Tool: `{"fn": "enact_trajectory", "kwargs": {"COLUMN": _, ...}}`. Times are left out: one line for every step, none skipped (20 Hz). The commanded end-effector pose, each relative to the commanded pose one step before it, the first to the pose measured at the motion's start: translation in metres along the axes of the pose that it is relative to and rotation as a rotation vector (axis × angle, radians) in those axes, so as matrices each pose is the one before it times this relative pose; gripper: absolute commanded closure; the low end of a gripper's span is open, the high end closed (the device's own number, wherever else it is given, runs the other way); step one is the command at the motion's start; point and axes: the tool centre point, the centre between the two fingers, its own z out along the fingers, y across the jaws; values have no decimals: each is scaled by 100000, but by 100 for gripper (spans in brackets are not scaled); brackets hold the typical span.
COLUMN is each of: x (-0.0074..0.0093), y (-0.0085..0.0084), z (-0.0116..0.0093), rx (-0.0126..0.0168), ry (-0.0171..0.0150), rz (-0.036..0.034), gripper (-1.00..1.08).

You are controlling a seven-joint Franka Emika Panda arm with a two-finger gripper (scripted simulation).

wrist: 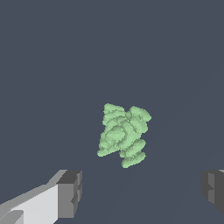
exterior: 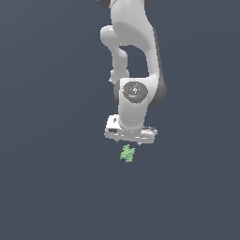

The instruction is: Pick up the object and move it to a goal position.

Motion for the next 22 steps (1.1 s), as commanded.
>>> {"fn": "enact_trajectory", "kwargs": {"x": 697, "y": -153, "z": 889, "rx": 409, "ry": 158, "rz": 5162, "gripper": -92}}
{"fn": "enact_trajectory", "kwargs": {"x": 212, "y": -58, "z": 300, "rx": 119, "ry": 38, "rz": 1650, "gripper": -92}}
{"fn": "enact_trajectory", "kwargs": {"x": 189, "y": -54, "z": 273, "rx": 105, "ry": 35, "rz": 1491, "gripper": -92}}
{"fn": "enact_trajectory", "kwargs": {"x": 166, "y": -50, "z": 246, "rx": 91, "ry": 31, "rz": 1332, "gripper": -92}}
{"fn": "enact_trajectory", "kwargs": {"x": 144, "y": -45, "z": 218, "rx": 79, "ry": 28, "rz": 1175, "gripper": -92}}
{"fn": "enact_trajectory", "kwargs": {"x": 123, "y": -41, "z": 190, "rx": 67, "ry": 25, "rz": 1015, "gripper": -92}}
{"fn": "enact_trajectory", "kwargs": {"x": 103, "y": -34, "z": 161, "rx": 55, "ry": 21, "rz": 860, "gripper": -92}}
{"fn": "enact_trajectory", "kwargs": {"x": 84, "y": -29, "z": 132, "rx": 45, "ry": 17, "rz": 703, "gripper": -92}}
{"fn": "enact_trajectory", "kwargs": {"x": 64, "y": -25, "z": 103, "rx": 34, "ry": 14, "rz": 542, "gripper": -92}}
{"fn": "enact_trajectory", "kwargs": {"x": 46, "y": -16, "z": 74, "rx": 24, "ry": 10, "rz": 390, "gripper": -92}}
{"fn": "enact_trajectory", "kwargs": {"x": 28, "y": -7, "z": 44, "rx": 15, "ry": 6, "rz": 239, "gripper": -92}}
{"fn": "enact_trajectory", "kwargs": {"x": 7, "y": -9, "z": 15, "rx": 4, "ry": 2, "rz": 69, "gripper": -92}}
{"fn": "enact_trajectory", "kwargs": {"x": -77, "y": 31, "z": -50, "rx": -58, "ry": -82, "rz": -497, "gripper": -92}}
{"fn": "enact_trajectory", "kwargs": {"x": -1, "y": -2, "z": 39, "rx": 0, "ry": 0, "rz": 0, "gripper": -92}}
{"fn": "enact_trajectory", "kwargs": {"x": -3, "y": -7, "z": 116, "rx": 0, "ry": 0, "rz": 0, "gripper": -92}}
{"fn": "enact_trajectory", "kwargs": {"x": -5, "y": -12, "z": 192, "rx": 0, "ry": 0, "rz": 0, "gripper": -92}}
{"fn": "enact_trajectory", "kwargs": {"x": 7, "y": 27, "z": 260, "rx": 7, "ry": 11, "rz": 68, "gripper": -92}}
{"fn": "enact_trajectory", "kwargs": {"x": -11, "y": -21, "z": 344, "rx": 0, "ry": 0, "rz": 0, "gripper": -92}}
{"fn": "enact_trajectory", "kwargs": {"x": 0, "y": 19, "z": 410, "rx": 7, "ry": 11, "rz": 68, "gripper": -92}}
{"fn": "enact_trajectory", "kwargs": {"x": -5, "y": 15, "z": 484, "rx": 7, "ry": 11, "rz": 68, "gripper": -92}}
{"fn": "enact_trajectory", "kwargs": {"x": -24, "y": -32, "z": 563, "rx": 0, "ry": 0, "rz": 0, "gripper": -92}}
{"fn": "enact_trajectory", "kwargs": {"x": -2, "y": 41, "z": 597, "rx": 11, "ry": 19, "rz": 118, "gripper": -92}}
